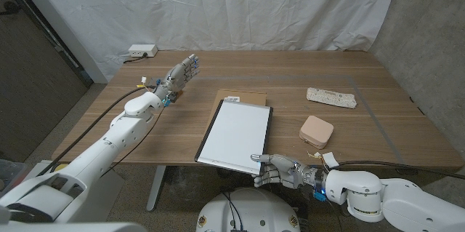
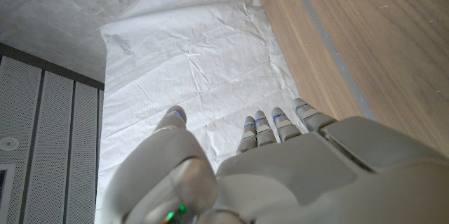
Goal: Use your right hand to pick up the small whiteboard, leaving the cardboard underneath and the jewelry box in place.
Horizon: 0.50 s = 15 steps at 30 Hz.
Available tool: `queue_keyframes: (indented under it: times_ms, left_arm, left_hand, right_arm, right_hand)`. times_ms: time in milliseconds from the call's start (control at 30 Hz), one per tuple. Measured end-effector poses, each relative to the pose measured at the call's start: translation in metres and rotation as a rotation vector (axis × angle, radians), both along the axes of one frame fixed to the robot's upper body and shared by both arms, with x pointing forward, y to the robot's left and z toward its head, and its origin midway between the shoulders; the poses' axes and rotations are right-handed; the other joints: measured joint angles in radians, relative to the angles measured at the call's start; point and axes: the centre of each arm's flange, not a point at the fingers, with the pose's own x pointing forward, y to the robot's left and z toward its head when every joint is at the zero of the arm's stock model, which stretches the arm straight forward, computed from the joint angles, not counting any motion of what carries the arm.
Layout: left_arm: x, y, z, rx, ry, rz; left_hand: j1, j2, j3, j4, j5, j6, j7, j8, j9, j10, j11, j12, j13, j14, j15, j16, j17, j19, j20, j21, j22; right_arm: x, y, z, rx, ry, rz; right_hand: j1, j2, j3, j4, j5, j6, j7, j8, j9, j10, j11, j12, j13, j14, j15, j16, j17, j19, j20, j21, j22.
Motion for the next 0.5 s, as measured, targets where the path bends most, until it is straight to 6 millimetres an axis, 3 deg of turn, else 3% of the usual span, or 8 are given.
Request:
queue_keyframes:
  times_ms: [500]
  left_arm:
    - [0.0024,-0.0042,0.0104,0.015,-0.008,-0.007]
  left_hand:
    - [0.004,0.004,0.0,0.0,0.0,0.0,0.0,0.0,0.0,0.0,0.0,0.0,0.0,0.0,0.0,0.0,0.0,0.0,0.0,0.0,0.0]
  right_arm:
    - [0.0011,-0.0008,0.0038,0.014,-0.037,0.004]
  right_hand:
    - [0.019,-0.004,0.008,0.006,-0.001,-0.007,-0.007,0.0,0.018,-0.002,-0.012,-0.004,0.043,0.001,-0.01,-0.005,0.014,-0.022,0.004,0.022,0.014]
